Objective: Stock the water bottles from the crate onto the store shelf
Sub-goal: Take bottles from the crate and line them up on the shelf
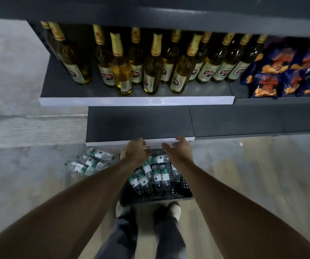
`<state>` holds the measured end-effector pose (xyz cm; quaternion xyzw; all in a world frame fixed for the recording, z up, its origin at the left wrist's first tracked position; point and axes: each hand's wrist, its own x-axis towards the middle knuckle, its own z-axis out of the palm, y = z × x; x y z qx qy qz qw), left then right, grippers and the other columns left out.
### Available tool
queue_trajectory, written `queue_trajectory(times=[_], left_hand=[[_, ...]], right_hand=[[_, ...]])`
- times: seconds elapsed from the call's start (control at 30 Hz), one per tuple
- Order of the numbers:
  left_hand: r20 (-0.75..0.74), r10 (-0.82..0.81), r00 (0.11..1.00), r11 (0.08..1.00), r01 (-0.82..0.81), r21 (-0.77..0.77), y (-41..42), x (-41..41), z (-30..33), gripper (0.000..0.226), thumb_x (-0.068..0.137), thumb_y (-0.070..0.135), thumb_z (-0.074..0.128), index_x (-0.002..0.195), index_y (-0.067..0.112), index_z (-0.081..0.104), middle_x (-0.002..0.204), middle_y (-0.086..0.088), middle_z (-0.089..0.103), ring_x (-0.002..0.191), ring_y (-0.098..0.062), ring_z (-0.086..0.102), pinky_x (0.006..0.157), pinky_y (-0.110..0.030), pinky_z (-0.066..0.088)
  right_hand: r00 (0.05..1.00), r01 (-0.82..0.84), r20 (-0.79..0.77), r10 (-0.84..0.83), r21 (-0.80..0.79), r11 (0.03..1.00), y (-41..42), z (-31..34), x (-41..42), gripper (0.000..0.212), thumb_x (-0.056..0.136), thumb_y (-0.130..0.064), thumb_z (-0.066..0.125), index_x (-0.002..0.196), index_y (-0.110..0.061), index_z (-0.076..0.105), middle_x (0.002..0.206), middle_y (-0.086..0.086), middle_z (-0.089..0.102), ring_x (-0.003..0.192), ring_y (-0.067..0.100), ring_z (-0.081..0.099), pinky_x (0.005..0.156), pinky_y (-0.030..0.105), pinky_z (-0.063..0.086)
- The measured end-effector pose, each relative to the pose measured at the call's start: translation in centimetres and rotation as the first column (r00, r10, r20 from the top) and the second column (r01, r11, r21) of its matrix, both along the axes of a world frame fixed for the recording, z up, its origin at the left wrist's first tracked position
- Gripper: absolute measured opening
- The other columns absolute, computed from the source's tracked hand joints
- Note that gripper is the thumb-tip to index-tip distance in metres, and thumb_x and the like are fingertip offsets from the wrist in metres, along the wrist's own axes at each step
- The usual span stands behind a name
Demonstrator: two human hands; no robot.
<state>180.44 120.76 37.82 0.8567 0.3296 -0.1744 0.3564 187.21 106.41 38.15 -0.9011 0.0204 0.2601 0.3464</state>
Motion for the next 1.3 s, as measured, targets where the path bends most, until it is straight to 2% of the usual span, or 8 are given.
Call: queue_trajectory(times=[0.13,0.47,0.63,0.77,0.87,1.0,1.17,1.3], left_hand=[[-0.032,0.006,0.999,1.0,-0.006,0.009,-0.5,0.7,-4.2,0.018,0.091,0.029,0.058,0.101,0.015,0.061,0.109,-0.01,0.067,0.103,-0.031,0.062,0.086,-0.04,0.051],[-0.115,0.115,0.987,0.993,-0.115,0.004,-2.6,0.7,-20.2,0.017,0.091,0.024,0.06,0.096,0.013,0.072,0.098,-0.012,0.072,0.093,-0.032,0.067,0.081,-0.041,0.055],[-0.189,0.117,0.975,0.993,-0.119,-0.001,-4.0,-0.2,-29.6,0.017,0.092,0.028,0.061,0.1,0.017,0.071,0.102,-0.007,0.073,0.094,-0.026,0.068,0.083,-0.039,0.056],[-0.219,0.063,0.974,0.998,-0.06,0.022,-4.8,-1.2,-37.2,0.02,0.092,0.028,0.06,0.108,0.02,0.069,0.109,-0.004,0.071,0.1,-0.026,0.065,0.084,-0.039,0.054],[-0.242,0.022,0.97,1.0,-0.017,0.023,-5.1,-1.6,-42.6,0.023,0.093,0.027,0.059,0.113,0.02,0.066,0.114,-0.004,0.069,0.104,-0.025,0.064,0.086,-0.041,0.054],[-0.252,-0.038,0.967,0.999,0.046,0.023,-5.4,-1.1,-50.0,0.026,0.091,0.021,0.06,0.116,0.018,0.066,0.118,-0.005,0.068,0.108,-0.026,0.064,0.09,-0.042,0.054],[-0.219,-0.226,0.949,0.971,0.237,0.022,-6.5,0.5,-57.9,0.032,0.09,0.017,0.063,0.121,0.023,0.065,0.13,-0.006,0.059,0.11,-0.029,0.062,0.089,-0.04,0.053],[-0.106,-0.441,0.891,0.888,0.45,0.088,-8.2,1.6,-63.2,0.044,0.088,0.006,0.062,0.129,0.022,0.06,0.134,0.001,0.053,0.128,-0.021,0.047,0.097,-0.034,0.045]], right_hand=[[0.995,-0.093,-0.038,0.091,-0.047,0.995,-0.9,-4.9,0.9,0.055,0.087,-0.042,0.067,0.131,-0.013,0.051,0.116,0.007,0.067,0.106,0.028,0.064,0.077,0.025,0.046],[0.957,-0.266,-0.159,0.243,-0.142,0.953,-6.4,-21.4,1.8,0.058,0.087,-0.043,0.068,0.131,-0.011,0.048,0.111,0.007,0.063,0.105,0.026,0.062,0.066,0.022,0.035],[0.938,-0.279,-0.26,0.23,-0.171,0.945,-8.2,-30.9,1.4,0.065,0.088,-0.043,0.068,0.137,-0.01,0.043,0.124,0.013,0.061,0.108,0.028,0.06,0.072,0.025,0.036],[0.925,-0.274,-0.313,0.214,-0.161,0.948,-9.2,-38.2,-0.1,0.065,0.089,-0.041,0.068,0.139,-0.008,0.041,0.129,0.011,0.059,0.102,0.022,0.062,0.076,0.035,0.054],[0.919,-0.259,-0.345,0.193,-0.158,0.953,-10.0,-43.0,-1.2,0.067,0.089,-0.043,0.067,0.138,-0.008,0.04,0.128,0.011,0.059,0.095,0.019,0.062,0.075,0.034,0.055],[0.908,-0.236,-0.389,0.157,-0.165,0.958,-10.7,-49.5,-1.9,0.07,0.088,-0.043,0.068,0.14,-0.008,0.038,0.124,0.012,0.059,0.105,0.028,0.063,0.081,0.044,0.058],[0.909,-0.264,-0.385,0.156,-0.246,0.933,-11.3,-57.5,-0.7,0.064,0.09,-0.042,0.067,0.139,-0.012,0.042,0.128,0.011,0.059,0.112,0.027,0.061,0.083,0.035,0.055],[0.928,-0.265,-0.333,0.167,-0.274,0.924,-11.0,-63.5,0.4,0.06,0.09,-0.036,0.066,0.139,-0.01,0.042,0.132,0.011,0.055,0.118,0.028,0.055,0.083,0.028,0.042]])
